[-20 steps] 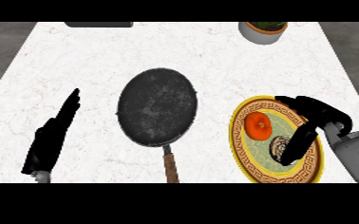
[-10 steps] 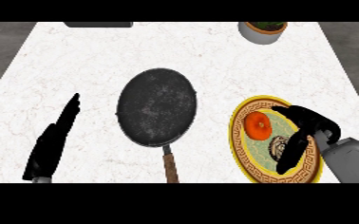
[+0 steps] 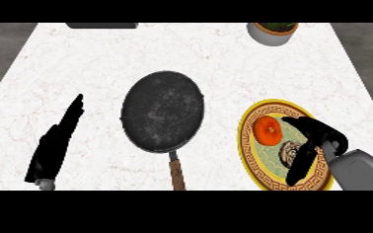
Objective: Pick the cupcake from the plate and place it in the pan
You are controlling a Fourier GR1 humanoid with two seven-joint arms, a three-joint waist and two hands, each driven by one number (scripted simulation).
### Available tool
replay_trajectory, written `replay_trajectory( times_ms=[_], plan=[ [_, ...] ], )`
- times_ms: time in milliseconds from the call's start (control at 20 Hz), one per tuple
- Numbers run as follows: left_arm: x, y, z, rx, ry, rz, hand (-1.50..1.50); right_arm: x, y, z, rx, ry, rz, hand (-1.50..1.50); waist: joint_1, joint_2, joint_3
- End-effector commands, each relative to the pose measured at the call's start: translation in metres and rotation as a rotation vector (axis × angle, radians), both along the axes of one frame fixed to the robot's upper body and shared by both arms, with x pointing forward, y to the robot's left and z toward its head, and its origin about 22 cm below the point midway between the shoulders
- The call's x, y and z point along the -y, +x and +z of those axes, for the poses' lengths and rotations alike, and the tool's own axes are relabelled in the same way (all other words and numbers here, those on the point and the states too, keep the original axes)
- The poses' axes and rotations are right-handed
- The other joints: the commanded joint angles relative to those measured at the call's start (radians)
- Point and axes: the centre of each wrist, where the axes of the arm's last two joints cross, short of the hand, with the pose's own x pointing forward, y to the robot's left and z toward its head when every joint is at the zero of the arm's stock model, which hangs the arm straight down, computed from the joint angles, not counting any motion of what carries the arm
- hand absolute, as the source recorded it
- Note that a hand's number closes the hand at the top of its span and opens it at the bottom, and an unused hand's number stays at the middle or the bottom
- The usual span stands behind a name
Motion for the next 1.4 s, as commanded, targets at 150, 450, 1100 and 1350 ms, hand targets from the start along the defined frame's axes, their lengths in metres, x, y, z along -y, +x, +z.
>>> replay_trajectory(
  times_ms=[150,450,1100,1350],
  plan=[
    [0.003,-0.004,-0.004,-0.001,0.010,-0.003,0.00,0.000,0.002,-0.004,-0.042,-0.084,-0.034,-1.50,0.000,0.000,0.000],
    [0.006,0.010,-0.007,-0.001,-0.007,-0.002,0.00,0.001,-0.006,-0.041,0.019,0.002,-0.047,1.50,-0.003,0.001,0.000],
    [0.009,0.005,0.000,0.012,-0.010,-0.026,0.00,-0.027,0.015,-0.021,0.146,-0.016,0.254,1.50,0.023,0.004,0.001],
    [0.016,0.009,0.004,0.011,-0.004,-0.021,0.00,-0.009,0.051,0.001,0.294,-0.092,0.457,1.50,0.034,0.009,0.002]
  ],
)
